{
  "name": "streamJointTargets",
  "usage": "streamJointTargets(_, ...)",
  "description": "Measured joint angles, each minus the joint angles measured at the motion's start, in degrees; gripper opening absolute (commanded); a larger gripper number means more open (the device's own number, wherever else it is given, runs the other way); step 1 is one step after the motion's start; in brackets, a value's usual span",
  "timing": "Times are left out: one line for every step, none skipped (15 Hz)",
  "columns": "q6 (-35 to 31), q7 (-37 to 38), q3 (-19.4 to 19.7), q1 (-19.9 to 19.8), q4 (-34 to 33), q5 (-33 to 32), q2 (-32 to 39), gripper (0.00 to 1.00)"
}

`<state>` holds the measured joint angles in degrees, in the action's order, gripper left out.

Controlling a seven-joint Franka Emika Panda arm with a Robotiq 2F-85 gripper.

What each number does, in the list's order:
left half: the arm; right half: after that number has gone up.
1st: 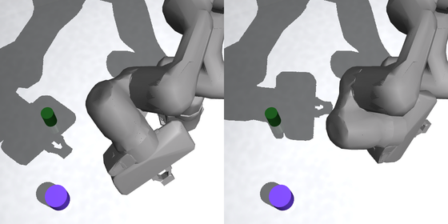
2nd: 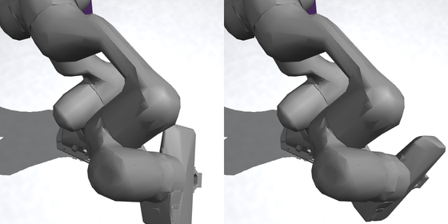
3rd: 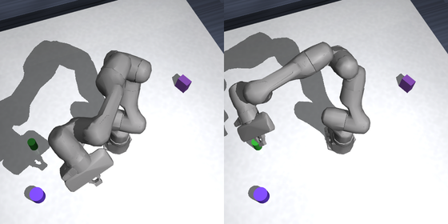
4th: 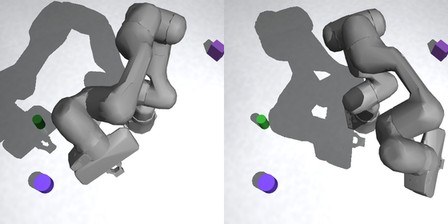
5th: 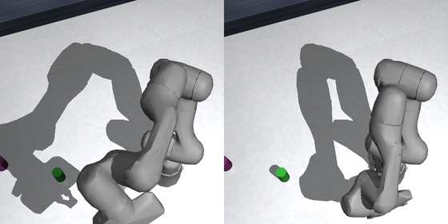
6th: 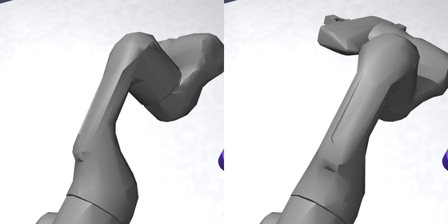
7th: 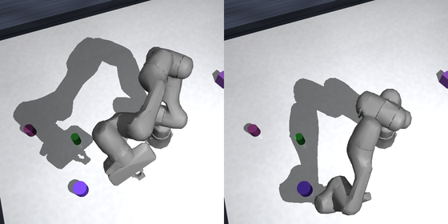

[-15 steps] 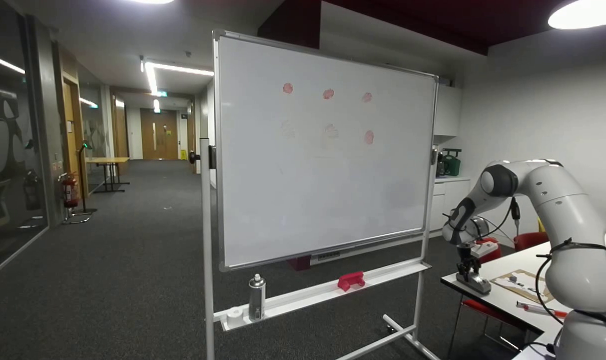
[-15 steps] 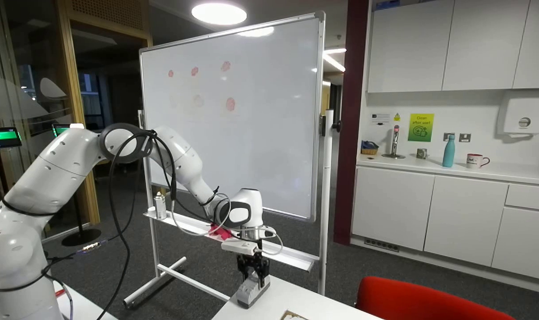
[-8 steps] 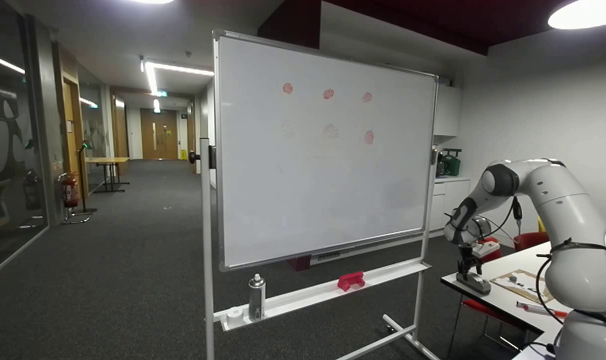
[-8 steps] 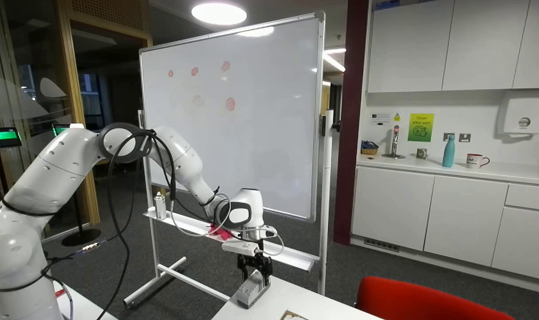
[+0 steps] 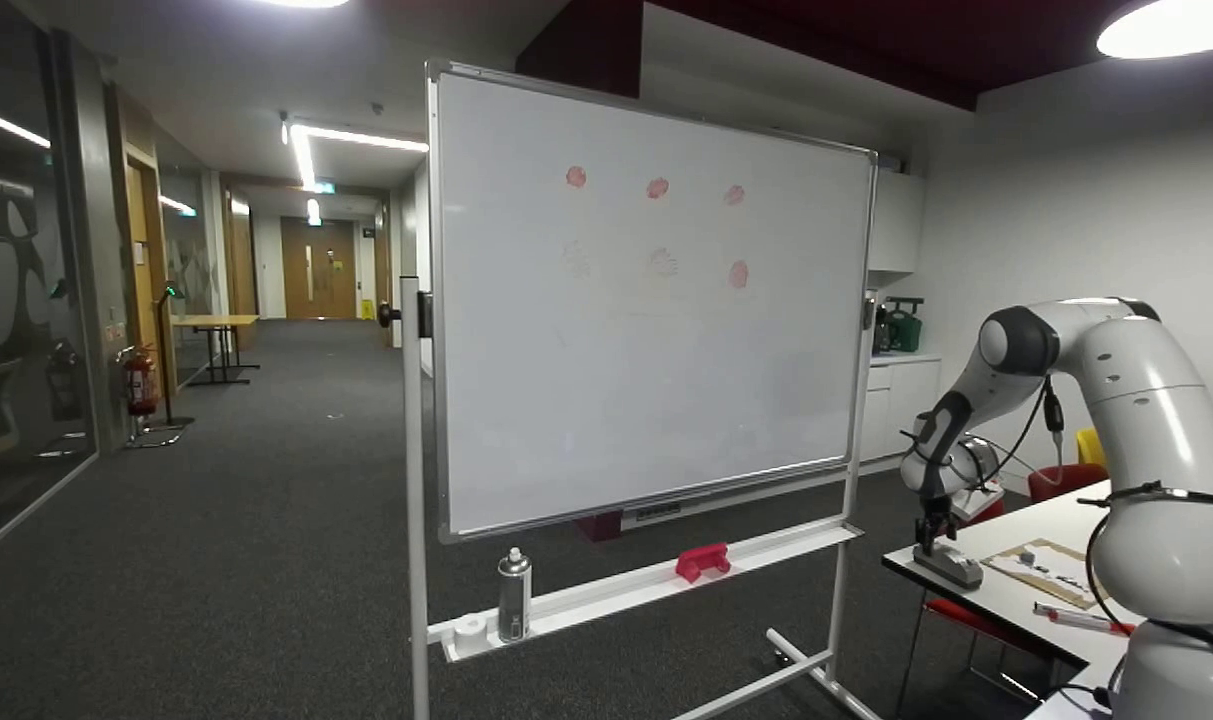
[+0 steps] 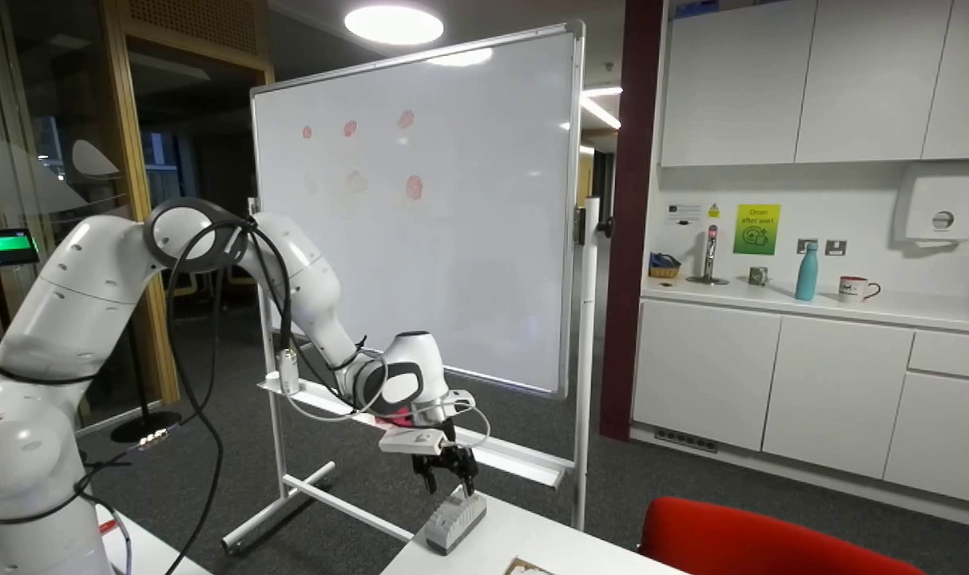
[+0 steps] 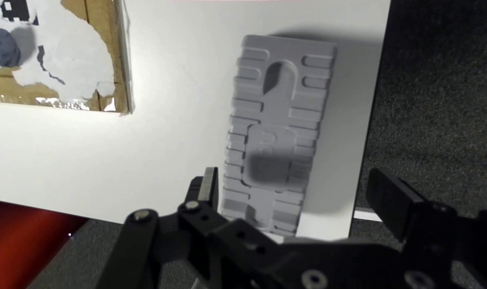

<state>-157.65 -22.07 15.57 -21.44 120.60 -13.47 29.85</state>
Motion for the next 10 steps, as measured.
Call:
streamJointTargets(-1.99,0.00,0.01,0.32,2.48,-0.66,-1.64,1.00)
streamJointTargets(-3.73,0.00,0.01,0.60,4.89,-1.38,-3.25,1.00)
streamJointTargets(-5.24,0.00,0.01,0.88,7.22,-2.06,-4.88,1.00)
streamJointTargets(-6.54,0.00,0.06,1.25,9.41,-2.59,-6.47,1.00)
streamJointTargets(-7.72,0.10,0.26,1.73,11.43,-3.23,-8.03,1.00)
streamJointTargets(-8.93,0.73,0.85,2.54,13.29,-4.15,-9.50,1.00)
streamJointTargets(-10.12,1.91,1.76,3.59,14.99,-5.35,-10.90,1.00)
streamJointTargets(-11.13,3.28,2.89,4.81,16.43,-6.88,-12.14,1.00)
streamJointTargets(-11.87,4.72,4.08,6.07,17.62,-8.32,-13.26,1.00)
streamJointTargets(-12.10,6.19,5.26,7.28,18.48,-9.68,-14.19,1.00)
